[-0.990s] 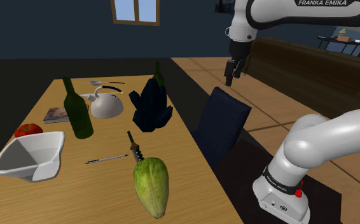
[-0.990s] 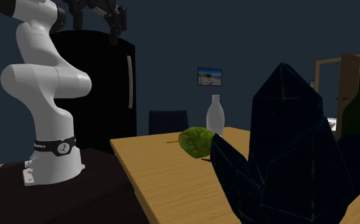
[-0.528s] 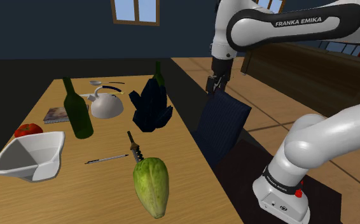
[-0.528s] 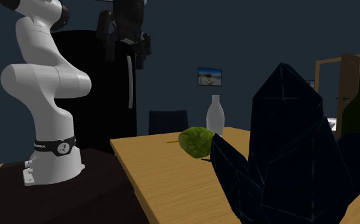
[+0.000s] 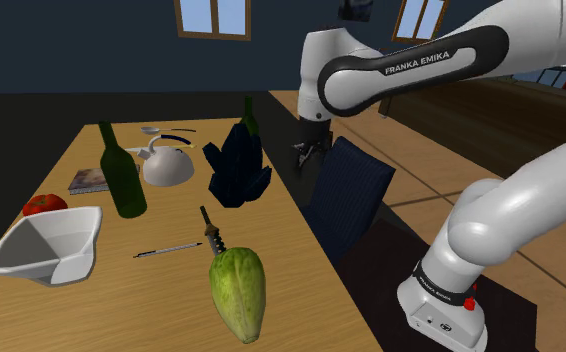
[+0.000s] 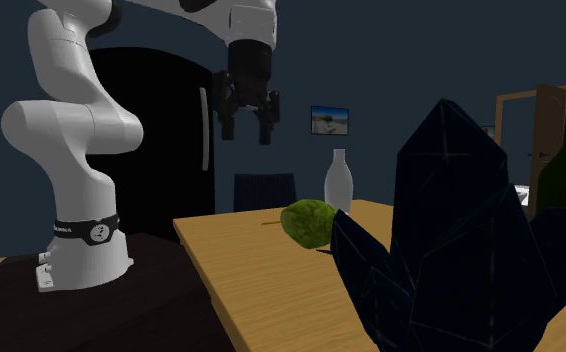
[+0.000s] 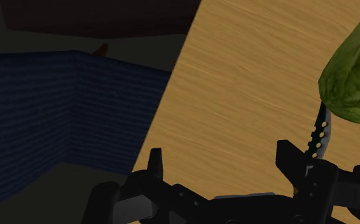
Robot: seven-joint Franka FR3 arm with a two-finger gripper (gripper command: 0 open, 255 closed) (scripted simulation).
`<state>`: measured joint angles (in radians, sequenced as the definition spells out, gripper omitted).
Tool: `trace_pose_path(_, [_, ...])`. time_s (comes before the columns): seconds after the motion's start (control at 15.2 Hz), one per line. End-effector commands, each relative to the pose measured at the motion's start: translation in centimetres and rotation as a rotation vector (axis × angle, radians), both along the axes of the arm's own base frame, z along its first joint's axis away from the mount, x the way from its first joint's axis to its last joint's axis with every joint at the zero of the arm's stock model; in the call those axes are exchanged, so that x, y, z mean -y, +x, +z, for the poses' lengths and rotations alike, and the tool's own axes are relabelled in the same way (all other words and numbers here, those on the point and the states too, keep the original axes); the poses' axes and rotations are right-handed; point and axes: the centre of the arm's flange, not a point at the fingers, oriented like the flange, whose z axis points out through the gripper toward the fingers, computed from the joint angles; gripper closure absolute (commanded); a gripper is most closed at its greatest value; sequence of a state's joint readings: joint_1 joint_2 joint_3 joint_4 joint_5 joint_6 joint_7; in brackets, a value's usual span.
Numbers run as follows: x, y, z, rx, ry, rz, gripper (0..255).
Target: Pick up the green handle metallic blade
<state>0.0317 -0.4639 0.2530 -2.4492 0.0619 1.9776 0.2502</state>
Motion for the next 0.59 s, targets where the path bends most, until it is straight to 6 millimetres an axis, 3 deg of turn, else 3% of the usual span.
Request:
trace_pose_path(0.0, [-1.8,0.8,-1.9,0.005,0.006,-0.02,0])
trace_pose_path(0.53, [-8.3,5.4,-8.4,0.021,0.026,-0.093,0])
